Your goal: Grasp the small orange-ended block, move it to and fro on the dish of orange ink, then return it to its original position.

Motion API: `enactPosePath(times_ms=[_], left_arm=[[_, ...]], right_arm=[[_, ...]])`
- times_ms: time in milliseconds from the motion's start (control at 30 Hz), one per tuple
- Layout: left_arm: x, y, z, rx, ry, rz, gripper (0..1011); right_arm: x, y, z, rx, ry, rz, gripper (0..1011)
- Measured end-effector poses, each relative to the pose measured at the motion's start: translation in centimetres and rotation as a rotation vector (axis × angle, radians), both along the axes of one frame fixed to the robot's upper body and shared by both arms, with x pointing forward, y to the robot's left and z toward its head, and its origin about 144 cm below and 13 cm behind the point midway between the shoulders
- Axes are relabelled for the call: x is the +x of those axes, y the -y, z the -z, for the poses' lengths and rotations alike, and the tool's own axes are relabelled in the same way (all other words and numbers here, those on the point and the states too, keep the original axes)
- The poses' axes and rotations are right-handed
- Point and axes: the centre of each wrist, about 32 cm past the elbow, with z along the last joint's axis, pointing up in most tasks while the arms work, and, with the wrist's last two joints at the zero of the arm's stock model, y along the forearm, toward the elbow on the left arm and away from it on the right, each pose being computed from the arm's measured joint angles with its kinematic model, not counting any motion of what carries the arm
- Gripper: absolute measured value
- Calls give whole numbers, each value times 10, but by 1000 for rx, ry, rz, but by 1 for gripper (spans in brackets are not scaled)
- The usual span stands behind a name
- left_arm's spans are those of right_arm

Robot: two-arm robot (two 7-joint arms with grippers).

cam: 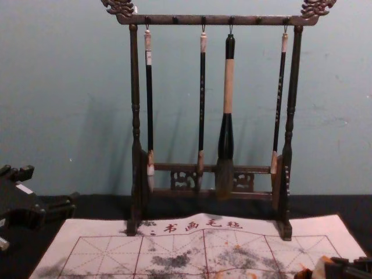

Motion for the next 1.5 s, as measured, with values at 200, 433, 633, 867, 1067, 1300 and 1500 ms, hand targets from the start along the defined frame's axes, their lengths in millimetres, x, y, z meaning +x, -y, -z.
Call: enactPosePath(times_ms=[200, 433, 633, 867, 1067, 1300, 1500], left_arm=[[0, 0, 0, 0, 0, 0, 1001], [0, 0, 0, 0, 0, 0, 1001], [0, 0, 0, 0, 0, 0, 1001], [0, 0, 0, 0, 0, 0, 1001], [0, 0, 0, 0, 0, 0, 1001], [0, 0, 0, 0, 0, 0, 1001], [0, 0, 0, 0, 0, 0, 1001]], right_arm=[[0, 0, 0, -2, -2, 0, 145], [0, 0, 0, -3, -1, 1, 366], [0, 0, 0, -2, 0, 1, 540], [0, 0, 0, -2, 0, 1, 767], [0, 0, 0, -2, 0, 1, 941], [0, 0, 0, -2, 2, 1, 1000], [0, -3, -4, 3, 41, 13, 1000]])
